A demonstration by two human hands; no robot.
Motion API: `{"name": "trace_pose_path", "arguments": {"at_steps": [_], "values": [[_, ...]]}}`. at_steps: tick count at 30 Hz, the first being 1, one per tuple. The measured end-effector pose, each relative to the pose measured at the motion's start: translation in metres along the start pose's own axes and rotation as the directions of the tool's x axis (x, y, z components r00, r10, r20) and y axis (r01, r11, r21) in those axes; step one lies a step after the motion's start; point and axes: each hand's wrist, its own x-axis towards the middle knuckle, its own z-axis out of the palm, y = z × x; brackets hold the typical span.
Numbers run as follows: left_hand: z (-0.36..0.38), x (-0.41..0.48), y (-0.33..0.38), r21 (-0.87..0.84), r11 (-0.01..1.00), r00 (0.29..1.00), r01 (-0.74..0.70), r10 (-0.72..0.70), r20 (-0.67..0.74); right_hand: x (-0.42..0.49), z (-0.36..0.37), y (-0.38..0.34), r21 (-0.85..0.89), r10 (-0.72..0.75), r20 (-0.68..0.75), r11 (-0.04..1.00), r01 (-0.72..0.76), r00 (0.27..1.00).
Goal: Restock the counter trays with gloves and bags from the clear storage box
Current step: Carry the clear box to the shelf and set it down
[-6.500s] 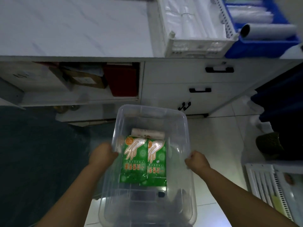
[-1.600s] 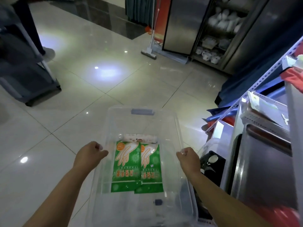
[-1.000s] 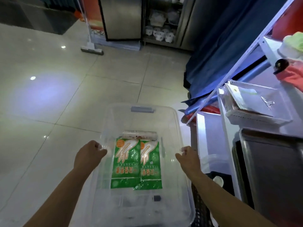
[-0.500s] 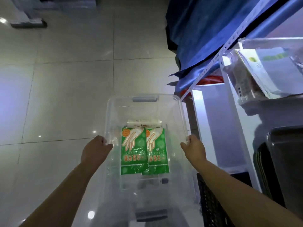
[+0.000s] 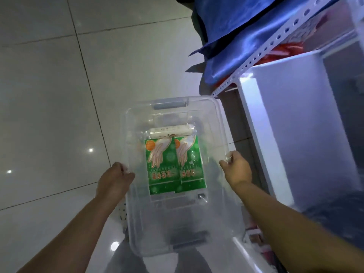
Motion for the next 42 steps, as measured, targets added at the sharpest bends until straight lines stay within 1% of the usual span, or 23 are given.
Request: {"name": "trace_pose_path", "arguments": {"at_steps": [6, 9, 13, 17, 20, 21, 23, 25, 28, 31, 33, 35, 36, 38, 40, 42], "values": [[0.040, 0.075, -0.008, 0.035, 0.998, 0.998, -0.056, 0.057, -0.013, 0.066, 0.055, 0.006, 0.024, 0.056, -0.061, 0.998, -0.055, 0.997], [0.054, 0.092, -0.016, 0.055, 0.996, 0.997, -0.073, 0.073, -0.004, 0.085, 0.073, 0.011, 0.042, 0.067, -0.086, 0.997, -0.063, 0.994], [0.068, 0.101, -0.026, 0.027, 0.997, 0.997, -0.078, 0.079, -0.018, 0.098, 0.089, 0.018, 0.073, 0.063, -0.103, 0.996, -0.056, 0.993], [0.072, 0.104, -0.029, 0.027, 0.996, 0.996, -0.083, 0.084, -0.022, 0.101, 0.093, 0.018, 0.089, 0.071, -0.090, 0.994, -0.063, 0.993], [0.069, 0.101, -0.025, 0.067, 0.995, 0.997, -0.079, 0.077, 0.027, 0.097, 0.085, 0.015, 0.018, 0.037, -0.049, 0.999, -0.036, 0.998], [0.066, 0.099, -0.022, 0.091, 0.993, 0.997, -0.073, 0.071, 0.027, 0.093, 0.080, 0.014, -0.004, 0.024, -0.048, 1.000, -0.024, 0.999], [0.056, 0.091, -0.013, 0.124, 0.990, 0.997, -0.070, 0.073, -0.024, 0.083, 0.068, 0.012, -0.004, 0.006, -0.081, 1.000, -0.006, 0.997], [0.045, 0.078, 0.000, 0.147, 0.982, 0.992, -0.118, 0.125, -0.035, 0.068, 0.054, 0.010, 0.040, -0.004, -0.127, 0.999, 0.009, 0.992], [0.031, 0.058, 0.033, 0.235, 0.937, 0.965, -0.260, 0.259, 0.033, 0.039, 0.028, 0.006, 0.146, 0.048, -0.209, 0.989, -0.017, 0.977], [0.016, 0.037, 0.077, 0.321, 0.863, 0.919, -0.391, 0.383, 0.090, 0.001, -0.005, 0.000, 0.271, 0.127, -0.264, 0.961, -0.052, 0.956], [0.010, 0.019, 0.106, 0.333, 0.798, 0.863, -0.503, 0.486, 0.138, -0.028, -0.031, -0.001, 0.316, 0.155, -0.306, 0.947, -0.053, 0.939], [0.006, -0.001, 0.132, 0.316, 0.742, 0.805, -0.592, 0.568, 0.173, -0.062, -0.060, 0.002, 0.310, 0.163, -0.398, 0.950, -0.035, 0.903], [0.006, -0.012, 0.145, 0.306, 0.724, 0.785, -0.619, 0.589, 0.193, -0.080, -0.074, 0.005, 0.301, 0.164, -0.460, 0.953, -0.020, 0.873], [0.007, -0.035, 0.167, 0.300, 0.684, 0.746, -0.665, 0.621, 0.240, -0.116, -0.100, 0.013, 0.286, 0.188, -0.584, 0.958, -0.016, 0.789], [0.008, -0.055, 0.183, 0.296, 0.618, 0.685, -0.728, 0.662, 0.304, -0.150, -0.121, 0.024, 0.272, 0.228, -0.701, 0.961, -0.043, 0.676], [0.010, -0.073, 0.194, 0.285, 0.552, 0.621, -0.784, 0.687, 0.376, -0.177, -0.136, 0.037, 0.331, 0.323, -0.786, 0.940, -0.083, 0.527]]}}
